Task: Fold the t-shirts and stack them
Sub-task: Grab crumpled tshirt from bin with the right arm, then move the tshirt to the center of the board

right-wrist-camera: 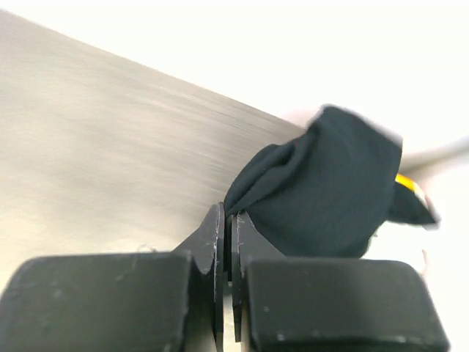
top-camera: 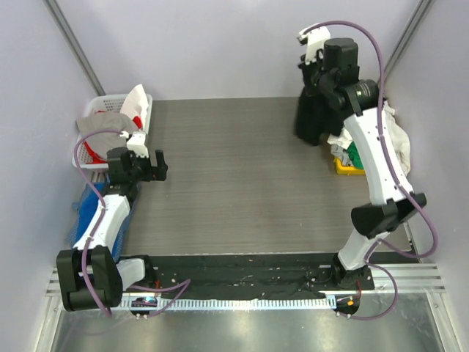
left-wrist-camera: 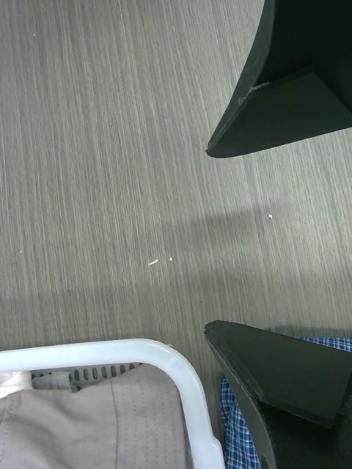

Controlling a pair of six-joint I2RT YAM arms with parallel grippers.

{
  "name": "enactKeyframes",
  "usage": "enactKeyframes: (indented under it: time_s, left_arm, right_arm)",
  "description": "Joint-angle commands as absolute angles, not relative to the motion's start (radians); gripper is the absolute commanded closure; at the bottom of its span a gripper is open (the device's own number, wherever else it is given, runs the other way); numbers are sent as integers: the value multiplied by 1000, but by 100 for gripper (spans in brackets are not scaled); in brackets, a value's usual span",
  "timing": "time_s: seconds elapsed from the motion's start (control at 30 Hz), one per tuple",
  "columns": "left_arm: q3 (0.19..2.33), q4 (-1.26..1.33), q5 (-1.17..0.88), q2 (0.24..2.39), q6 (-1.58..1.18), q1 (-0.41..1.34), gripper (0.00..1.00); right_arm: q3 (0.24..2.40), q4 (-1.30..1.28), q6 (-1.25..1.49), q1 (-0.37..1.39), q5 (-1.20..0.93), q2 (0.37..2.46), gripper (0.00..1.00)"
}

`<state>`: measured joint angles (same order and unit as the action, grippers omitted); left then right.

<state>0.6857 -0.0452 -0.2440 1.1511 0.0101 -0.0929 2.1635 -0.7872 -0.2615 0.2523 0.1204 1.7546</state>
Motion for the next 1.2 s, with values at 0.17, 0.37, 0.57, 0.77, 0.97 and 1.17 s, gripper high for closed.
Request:
enactKeyframes:
  time_s: [0.17,0.37,0.57,0.77,0.97,1.17]
  left_arm:
    - [712,-6,-227,1163,49,-94,0]
    - [729,-25,-216,1155,57,-94,0]
    - [729,-29,-210,1155,57,-92,0]
    - [736,-32,-222,1158,60,-92,0]
    - [742,-41,-245,1143,60,-94,0]
    - [733,-44,-276,1135,58,-94,0]
  right_arm:
    - [2171,-861,-173,360,-253,1589,99]
    - [2019,-825,-181,428,-270,1600,99]
    - [1908,-795,-198,454,-258,1611,99]
    - [1793,-756,-268,453,-128,1628,99]
    - [1677,-727,-337,453,84,1624,99]
    - [1586,-670,-387,413,337,1641,99]
